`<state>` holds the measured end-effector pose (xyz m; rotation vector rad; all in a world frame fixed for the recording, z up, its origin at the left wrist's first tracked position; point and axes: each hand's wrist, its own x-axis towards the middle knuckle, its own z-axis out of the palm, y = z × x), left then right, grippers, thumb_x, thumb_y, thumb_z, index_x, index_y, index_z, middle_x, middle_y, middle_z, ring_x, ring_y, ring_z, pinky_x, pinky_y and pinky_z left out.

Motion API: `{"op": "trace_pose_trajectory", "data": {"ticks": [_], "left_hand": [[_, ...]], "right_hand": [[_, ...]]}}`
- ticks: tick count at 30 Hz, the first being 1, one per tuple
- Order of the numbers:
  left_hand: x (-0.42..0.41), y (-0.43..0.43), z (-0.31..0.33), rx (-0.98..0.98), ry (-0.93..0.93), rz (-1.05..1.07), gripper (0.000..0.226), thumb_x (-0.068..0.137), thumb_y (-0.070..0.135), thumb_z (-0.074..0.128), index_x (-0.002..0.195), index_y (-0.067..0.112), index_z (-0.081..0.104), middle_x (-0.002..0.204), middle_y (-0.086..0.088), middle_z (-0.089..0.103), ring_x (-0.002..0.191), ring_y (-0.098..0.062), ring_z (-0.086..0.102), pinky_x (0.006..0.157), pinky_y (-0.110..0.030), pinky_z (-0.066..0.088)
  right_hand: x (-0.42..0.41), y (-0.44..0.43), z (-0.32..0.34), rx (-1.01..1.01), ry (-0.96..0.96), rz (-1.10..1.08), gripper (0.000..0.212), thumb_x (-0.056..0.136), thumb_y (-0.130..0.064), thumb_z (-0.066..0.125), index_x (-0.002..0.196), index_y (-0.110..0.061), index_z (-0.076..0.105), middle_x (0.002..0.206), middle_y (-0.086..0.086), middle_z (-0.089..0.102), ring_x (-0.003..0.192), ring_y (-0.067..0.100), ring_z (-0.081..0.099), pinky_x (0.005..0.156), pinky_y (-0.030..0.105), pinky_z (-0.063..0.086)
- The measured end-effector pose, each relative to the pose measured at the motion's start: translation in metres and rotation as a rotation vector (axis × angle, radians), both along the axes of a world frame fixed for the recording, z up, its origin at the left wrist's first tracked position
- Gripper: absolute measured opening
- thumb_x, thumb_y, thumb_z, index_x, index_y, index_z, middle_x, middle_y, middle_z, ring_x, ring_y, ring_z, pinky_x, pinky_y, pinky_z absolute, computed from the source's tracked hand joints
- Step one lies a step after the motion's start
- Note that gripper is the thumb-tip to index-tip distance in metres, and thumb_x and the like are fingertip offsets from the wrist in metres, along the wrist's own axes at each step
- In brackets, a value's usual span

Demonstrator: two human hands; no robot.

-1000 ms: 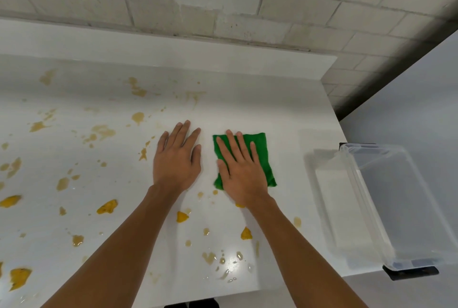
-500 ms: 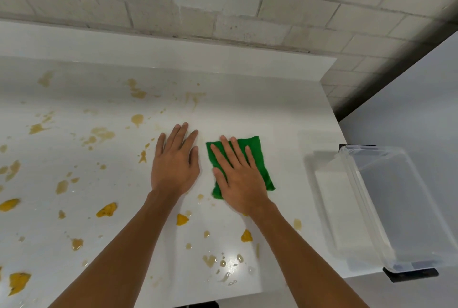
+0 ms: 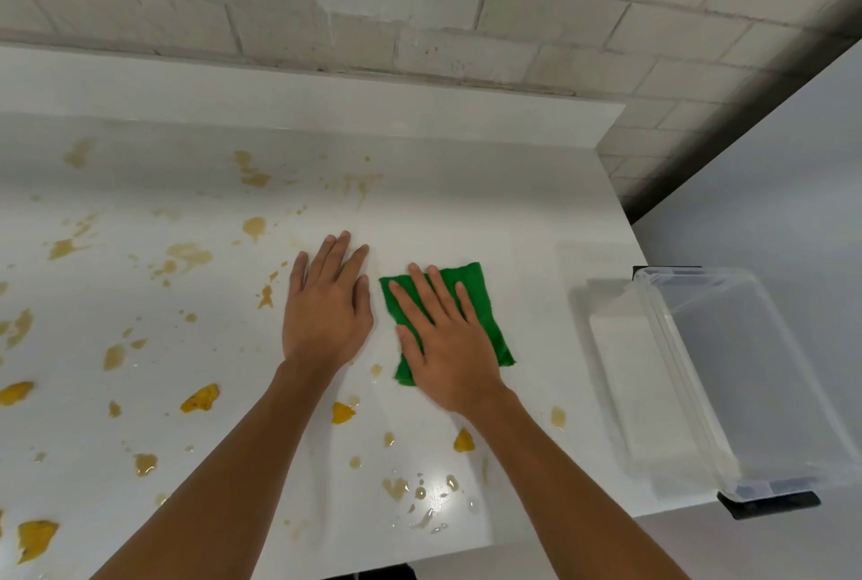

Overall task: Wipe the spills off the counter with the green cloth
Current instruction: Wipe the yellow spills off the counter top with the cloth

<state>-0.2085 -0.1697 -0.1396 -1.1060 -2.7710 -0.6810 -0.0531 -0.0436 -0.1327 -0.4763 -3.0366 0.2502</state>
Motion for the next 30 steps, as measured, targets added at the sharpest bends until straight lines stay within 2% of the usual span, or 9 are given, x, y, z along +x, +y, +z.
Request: {"op": "trace_pose_trajectory", "data": {"ticks": [4,7,11,15,19,21,24,30], "left_hand": [[0.000,0.000,0.000,0.007,0.003,0.001,0.053,0.108,0.034,0.032,0.156,0.020,0.047,0.169,-0.004,0.035,0.159,-0.020,0.023,0.130,-0.050,0.016],[0.001,0.001,0.001,-0.002,0.007,-0.001,0.053,0.107,0.034,0.031,0.156,0.020,0.047,0.168,-0.004,0.035,0.159,-0.020,0.024,0.129,-0.051,0.017],[0.001,0.000,0.001,-0.006,-0.004,-0.007,0.054,0.107,0.034,0.030,0.156,0.020,0.046,0.169,-0.004,0.034,0.159,-0.020,0.023,0.130,-0.050,0.015],[0.000,-0.001,0.001,-0.001,-0.008,-0.013,0.054,0.107,0.034,0.030,0.156,0.019,0.047,0.169,-0.005,0.034,0.159,-0.021,0.023,0.130,-0.050,0.014],[0.000,-0.002,0.002,-0.018,-0.015,-0.017,0.055,0.107,0.035,0.028,0.157,0.019,0.046,0.170,-0.004,0.032,0.160,-0.020,0.022,0.130,-0.049,0.013],[0.000,-0.002,0.002,-0.023,-0.016,-0.024,0.056,0.107,0.035,0.028,0.157,0.019,0.045,0.170,-0.004,0.032,0.160,-0.020,0.021,0.130,-0.049,0.013],[0.000,-0.003,0.002,-0.027,-0.025,-0.031,0.056,0.107,0.036,0.027,0.158,0.020,0.044,0.170,-0.004,0.031,0.160,-0.020,0.020,0.131,-0.049,0.011],[0.003,-0.003,0.004,-0.055,-0.023,-0.037,0.058,0.107,0.036,0.025,0.160,0.019,0.041,0.171,-0.005,0.028,0.161,-0.020,0.017,0.131,-0.050,0.010]], "right_hand": [[-0.012,0.034,0.003,-0.009,-0.050,-0.138,0.063,0.111,-0.047,0.011,0.171,-0.029,0.012,0.180,-0.001,-0.002,0.166,0.023,-0.008,0.133,0.057,0.006],[-0.038,0.021,0.006,-0.037,-0.061,-0.248,0.067,0.108,-0.048,0.004,0.171,-0.027,0.009,0.180,0.001,-0.005,0.165,0.028,-0.009,0.132,0.060,0.002],[-0.030,-0.006,0.003,-0.034,-0.037,-0.091,0.063,0.112,-0.046,0.012,0.171,-0.025,0.012,0.180,0.002,-0.001,0.166,0.027,-0.008,0.132,0.059,0.003],[-0.001,0.018,0.004,-0.024,-0.021,0.080,0.059,0.114,-0.050,0.021,0.170,-0.031,0.017,0.180,-0.003,0.004,0.166,0.020,-0.004,0.134,0.053,0.002],[-0.004,0.058,0.007,-0.042,-0.072,-0.139,0.066,0.109,-0.058,0.010,0.171,-0.033,0.010,0.179,-0.005,-0.004,0.165,0.019,-0.009,0.133,0.055,0.003],[-0.007,0.067,0.009,-0.063,-0.089,-0.220,0.072,0.104,-0.062,0.004,0.171,-0.033,0.007,0.179,-0.005,-0.007,0.165,0.019,-0.011,0.133,0.053,-0.002],[-0.002,0.069,0.009,-0.094,-0.085,-0.258,0.075,0.102,-0.064,0.000,0.171,-0.034,0.003,0.178,-0.006,-0.012,0.164,0.018,-0.015,0.133,0.046,-0.009],[0.039,0.062,0.007,-0.108,-0.075,-0.367,0.073,0.103,-0.060,0.000,0.170,-0.033,-0.002,0.178,-0.006,-0.015,0.163,0.018,-0.019,0.131,0.043,-0.015]]}}
